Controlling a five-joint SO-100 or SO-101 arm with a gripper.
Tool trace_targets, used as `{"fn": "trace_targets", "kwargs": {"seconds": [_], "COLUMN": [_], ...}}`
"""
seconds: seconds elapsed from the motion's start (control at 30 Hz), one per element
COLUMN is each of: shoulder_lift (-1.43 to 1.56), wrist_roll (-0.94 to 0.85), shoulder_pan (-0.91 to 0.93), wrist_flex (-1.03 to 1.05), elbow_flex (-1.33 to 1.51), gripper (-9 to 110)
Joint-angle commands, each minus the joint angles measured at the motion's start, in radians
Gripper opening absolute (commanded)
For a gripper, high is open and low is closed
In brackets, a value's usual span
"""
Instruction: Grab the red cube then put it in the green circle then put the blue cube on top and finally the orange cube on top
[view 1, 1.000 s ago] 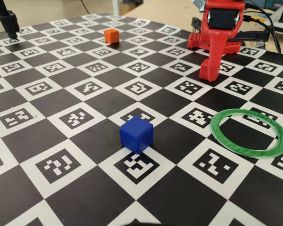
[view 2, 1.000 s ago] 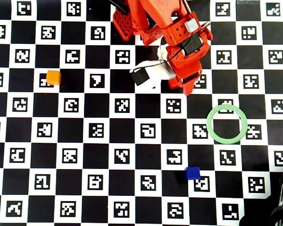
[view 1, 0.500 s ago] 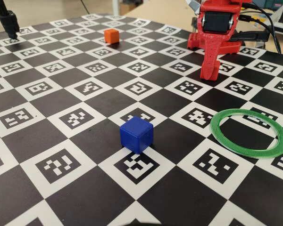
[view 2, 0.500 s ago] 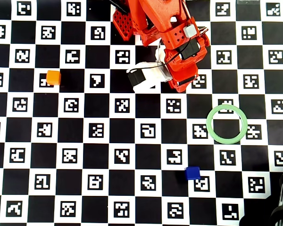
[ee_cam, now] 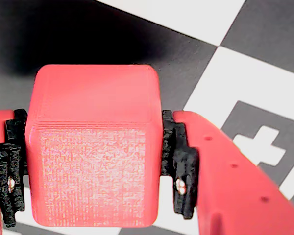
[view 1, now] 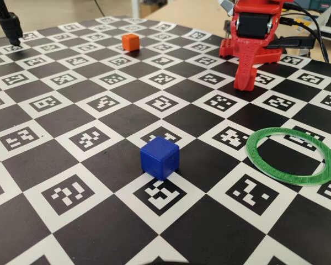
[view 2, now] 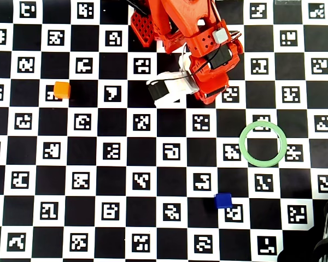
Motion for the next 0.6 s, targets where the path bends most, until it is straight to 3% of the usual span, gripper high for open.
{"fn": "trace_targets", "kwargs": {"seconds": [0.0, 0.2, 0.57], "shoulder_lift": [0.060, 0.060, 0.017], "wrist_roll": [0.035, 0.126, 0.120], "shoulder_pan": [0.015, 0.003, 0.006], "wrist_flex": [0.054, 0.169, 0.319], "elbow_flex": [-0.126, -0.261, -0.459], "gripper": [1, 1, 1]}}
